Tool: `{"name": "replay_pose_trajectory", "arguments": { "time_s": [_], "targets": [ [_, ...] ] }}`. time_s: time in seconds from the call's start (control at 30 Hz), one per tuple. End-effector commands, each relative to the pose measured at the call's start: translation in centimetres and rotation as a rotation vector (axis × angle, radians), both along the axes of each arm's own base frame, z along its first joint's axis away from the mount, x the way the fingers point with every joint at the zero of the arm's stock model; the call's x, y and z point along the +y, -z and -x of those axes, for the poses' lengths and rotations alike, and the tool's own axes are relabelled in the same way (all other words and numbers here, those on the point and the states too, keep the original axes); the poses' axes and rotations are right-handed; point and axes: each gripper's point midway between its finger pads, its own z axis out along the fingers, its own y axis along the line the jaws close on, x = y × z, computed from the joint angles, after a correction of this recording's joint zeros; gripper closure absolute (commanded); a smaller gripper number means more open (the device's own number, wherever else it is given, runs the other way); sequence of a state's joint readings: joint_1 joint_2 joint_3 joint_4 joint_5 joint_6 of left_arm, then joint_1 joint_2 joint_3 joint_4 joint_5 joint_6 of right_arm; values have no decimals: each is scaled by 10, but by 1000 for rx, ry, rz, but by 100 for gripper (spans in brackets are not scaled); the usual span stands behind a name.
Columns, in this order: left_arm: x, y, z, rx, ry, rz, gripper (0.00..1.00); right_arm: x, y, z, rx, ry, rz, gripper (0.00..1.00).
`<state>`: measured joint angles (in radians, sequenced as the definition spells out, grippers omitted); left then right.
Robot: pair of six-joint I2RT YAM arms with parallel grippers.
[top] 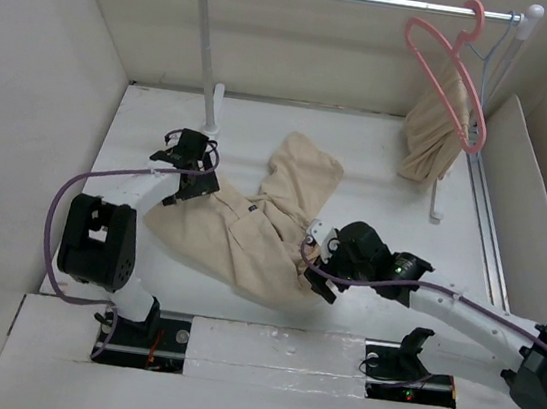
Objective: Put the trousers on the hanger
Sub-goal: Flatten out the trousers at the center of the board.
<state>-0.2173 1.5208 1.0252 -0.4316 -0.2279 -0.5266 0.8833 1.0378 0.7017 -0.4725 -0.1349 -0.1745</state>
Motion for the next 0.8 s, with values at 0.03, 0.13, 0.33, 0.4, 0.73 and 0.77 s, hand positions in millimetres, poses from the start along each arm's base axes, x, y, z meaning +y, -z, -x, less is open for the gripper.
{"name": "replay_pose_trajectory", "arguments": {
  "time_s": [0.03,0.13,0.33,0.4,0.73,0.77],
  "targets": [
    [-6,-1,-33,-29,35,7,34,24,6,-27,-48,-58,-45,30],
    [-3,6,-40,-5,26,-1,100,29,16,-45,-12,-78,3,79],
    [-9,-100,-63,-220,17,55,100,35,-113,-108,-291,28,-67,100],
    [-7,-167,-63,-370,6,74,100,22,-156,-107,-350,70,-74,100],
    [68,-195,40,-477,-331,23,100,-66,-118,70,106,96,-164,100],
    [79,-170,53,-428,-378,-3,100,-77,-100,89,182,95,-131,100]
  ]
}}
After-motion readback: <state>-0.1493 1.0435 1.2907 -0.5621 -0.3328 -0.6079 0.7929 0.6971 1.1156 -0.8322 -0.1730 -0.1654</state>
